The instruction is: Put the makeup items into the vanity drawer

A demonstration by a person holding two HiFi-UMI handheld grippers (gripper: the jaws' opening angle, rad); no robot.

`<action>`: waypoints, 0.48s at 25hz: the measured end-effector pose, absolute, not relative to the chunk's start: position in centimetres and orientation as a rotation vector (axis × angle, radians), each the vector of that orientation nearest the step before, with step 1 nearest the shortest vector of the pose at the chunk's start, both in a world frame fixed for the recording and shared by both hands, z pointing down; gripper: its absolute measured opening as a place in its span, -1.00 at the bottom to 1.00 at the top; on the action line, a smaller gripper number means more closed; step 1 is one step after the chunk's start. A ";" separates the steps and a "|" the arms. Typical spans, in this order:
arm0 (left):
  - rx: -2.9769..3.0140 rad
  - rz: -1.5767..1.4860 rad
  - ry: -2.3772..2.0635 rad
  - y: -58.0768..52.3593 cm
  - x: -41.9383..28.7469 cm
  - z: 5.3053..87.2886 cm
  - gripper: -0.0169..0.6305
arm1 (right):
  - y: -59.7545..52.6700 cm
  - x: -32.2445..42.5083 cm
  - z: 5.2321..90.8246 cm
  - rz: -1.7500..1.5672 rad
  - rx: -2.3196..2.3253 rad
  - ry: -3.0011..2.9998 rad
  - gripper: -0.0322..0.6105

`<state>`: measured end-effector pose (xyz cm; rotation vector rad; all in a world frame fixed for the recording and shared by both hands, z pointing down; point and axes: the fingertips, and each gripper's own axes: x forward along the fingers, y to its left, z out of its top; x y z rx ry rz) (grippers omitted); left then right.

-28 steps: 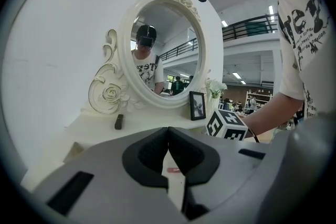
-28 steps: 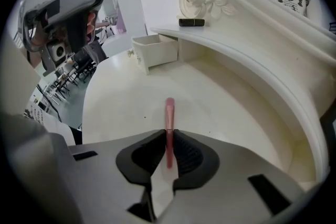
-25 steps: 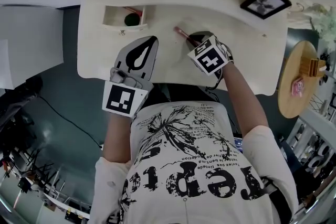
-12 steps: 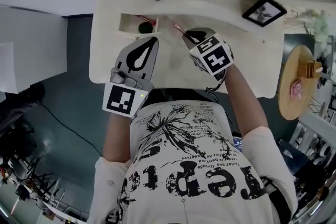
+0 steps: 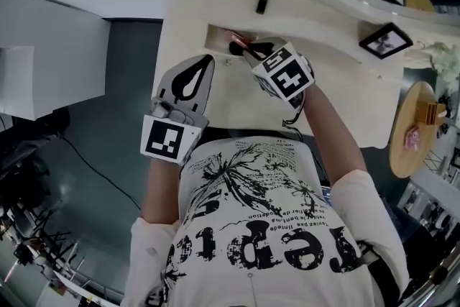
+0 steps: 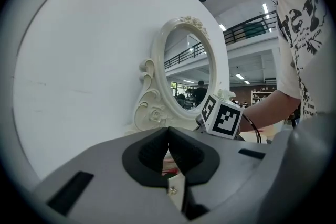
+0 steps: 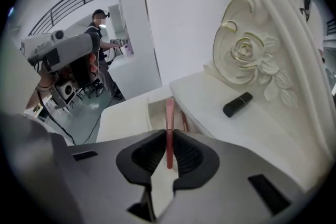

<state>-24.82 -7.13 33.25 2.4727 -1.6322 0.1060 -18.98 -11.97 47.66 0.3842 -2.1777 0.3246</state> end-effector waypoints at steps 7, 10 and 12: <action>2.434 0.118 -1.668 -7.2 -28.2 34.6 -0.91 | -13.2 -22.2 49.7 0.321 0.388 -2.134 -0.71; 2.425 0.111 -1.676 -6.9 -28.9 34.5 -0.91 | -13.6 -22.5 49.9 0.339 0.431 -2.128 -0.67; 2.426 0.107 -1.674 -6.9 -29.1 34.4 -0.91 | -13.3 -22.7 49.9 0.374 0.430 -2.131 -0.28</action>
